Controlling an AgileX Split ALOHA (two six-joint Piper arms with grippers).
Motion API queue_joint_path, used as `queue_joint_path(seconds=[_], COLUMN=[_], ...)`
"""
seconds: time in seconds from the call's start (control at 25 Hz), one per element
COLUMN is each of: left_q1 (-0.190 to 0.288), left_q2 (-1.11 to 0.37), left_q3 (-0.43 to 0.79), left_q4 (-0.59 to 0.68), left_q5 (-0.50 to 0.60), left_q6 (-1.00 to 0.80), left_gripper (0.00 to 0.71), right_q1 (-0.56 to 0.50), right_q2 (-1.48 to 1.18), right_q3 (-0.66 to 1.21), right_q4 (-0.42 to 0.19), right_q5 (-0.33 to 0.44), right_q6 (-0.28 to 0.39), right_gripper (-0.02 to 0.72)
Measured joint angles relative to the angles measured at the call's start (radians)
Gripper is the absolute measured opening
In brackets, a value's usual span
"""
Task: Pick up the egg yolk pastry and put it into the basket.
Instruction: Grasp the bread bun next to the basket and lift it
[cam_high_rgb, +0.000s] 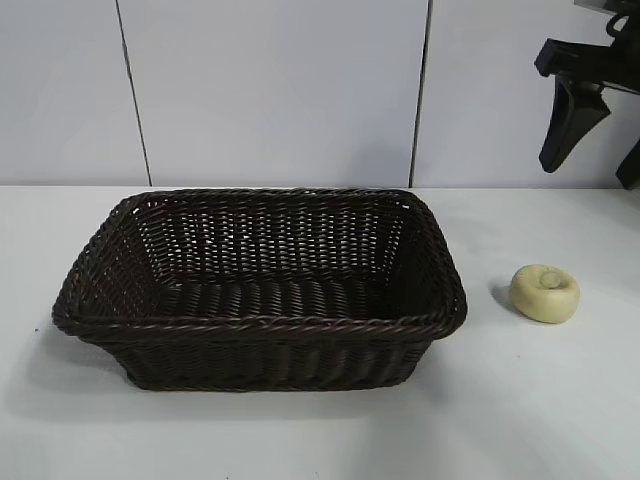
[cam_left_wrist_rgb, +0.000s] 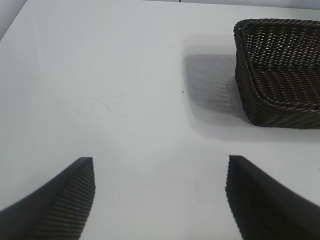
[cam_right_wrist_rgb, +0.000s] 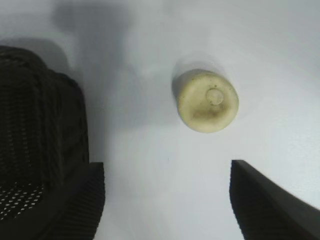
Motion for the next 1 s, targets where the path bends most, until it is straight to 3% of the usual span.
queue_joint_path(seconds=[0.32,0.84,1.0], left_q1=[0.0,0.0,0.0], left_q2=[0.0,0.0,0.0], left_q3=[0.0,0.0,0.0], left_q4=[0.0,0.0,0.0], left_q5=[0.0,0.0,0.0], left_q6=[0.0,0.0,0.0], left_gripper=[0.535,0.535,0.535], right_q1=[-0.001,-0.001,-0.001], right_q2=[0.161,0.341,0.341], right_q3=[-0.002,-0.002,-0.005], right_q4=[-0.008,-0.023,-0.046], right_q5=[-0.099,-0.19,-0.204], right_q6=[0.001,0.003,0.031], right_gripper=[0.508,0.508,0.457])
